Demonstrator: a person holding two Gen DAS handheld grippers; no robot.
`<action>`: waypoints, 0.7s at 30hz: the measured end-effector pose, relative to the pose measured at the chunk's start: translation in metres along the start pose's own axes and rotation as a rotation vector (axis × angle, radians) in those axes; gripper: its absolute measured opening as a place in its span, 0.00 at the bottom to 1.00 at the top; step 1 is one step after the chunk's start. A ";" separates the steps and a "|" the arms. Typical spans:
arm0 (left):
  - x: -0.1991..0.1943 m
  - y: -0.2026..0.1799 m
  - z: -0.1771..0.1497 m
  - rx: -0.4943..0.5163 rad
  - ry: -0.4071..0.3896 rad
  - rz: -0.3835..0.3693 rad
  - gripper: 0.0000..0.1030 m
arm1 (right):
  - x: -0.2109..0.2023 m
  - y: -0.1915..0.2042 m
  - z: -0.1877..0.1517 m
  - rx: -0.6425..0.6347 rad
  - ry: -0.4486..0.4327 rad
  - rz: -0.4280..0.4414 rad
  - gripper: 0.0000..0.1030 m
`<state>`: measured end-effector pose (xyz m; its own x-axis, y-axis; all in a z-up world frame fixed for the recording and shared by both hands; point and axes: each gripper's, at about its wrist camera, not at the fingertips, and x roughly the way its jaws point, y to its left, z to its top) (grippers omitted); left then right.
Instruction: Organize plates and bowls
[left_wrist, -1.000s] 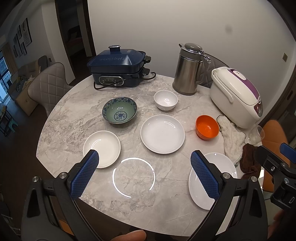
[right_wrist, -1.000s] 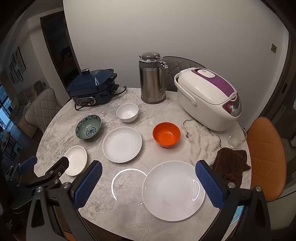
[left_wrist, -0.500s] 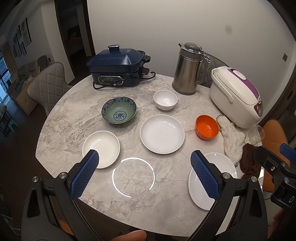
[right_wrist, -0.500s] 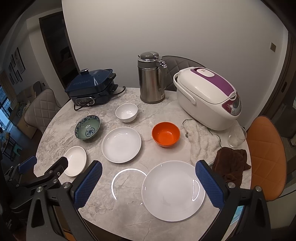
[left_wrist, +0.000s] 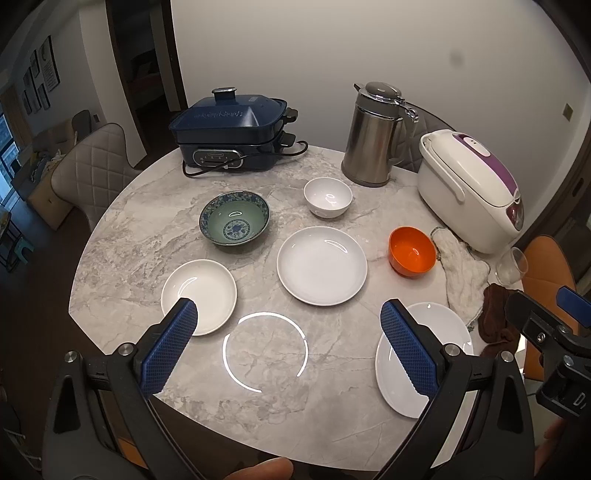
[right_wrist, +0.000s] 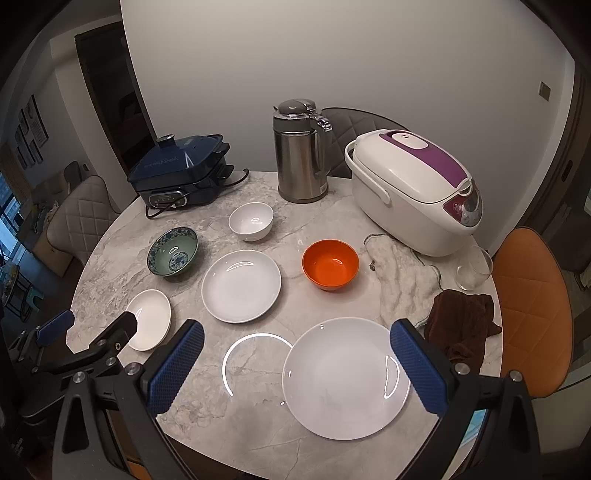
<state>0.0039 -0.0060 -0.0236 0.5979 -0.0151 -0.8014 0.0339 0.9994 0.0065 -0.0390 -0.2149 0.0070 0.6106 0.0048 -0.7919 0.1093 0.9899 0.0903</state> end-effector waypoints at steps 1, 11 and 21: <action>0.000 0.000 0.000 0.000 0.000 0.001 0.98 | 0.000 0.000 0.000 0.000 0.000 0.000 1.00; 0.002 -0.001 0.000 0.000 0.005 0.001 0.98 | 0.001 0.001 0.000 0.001 0.002 0.001 1.00; 0.009 -0.003 -0.003 -0.001 0.010 -0.004 0.98 | 0.003 0.002 0.000 0.002 0.006 0.001 1.00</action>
<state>0.0066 -0.0093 -0.0323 0.5901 -0.0188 -0.8071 0.0355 0.9994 0.0027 -0.0370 -0.2131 0.0043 0.6057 0.0070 -0.7957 0.1103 0.9896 0.0926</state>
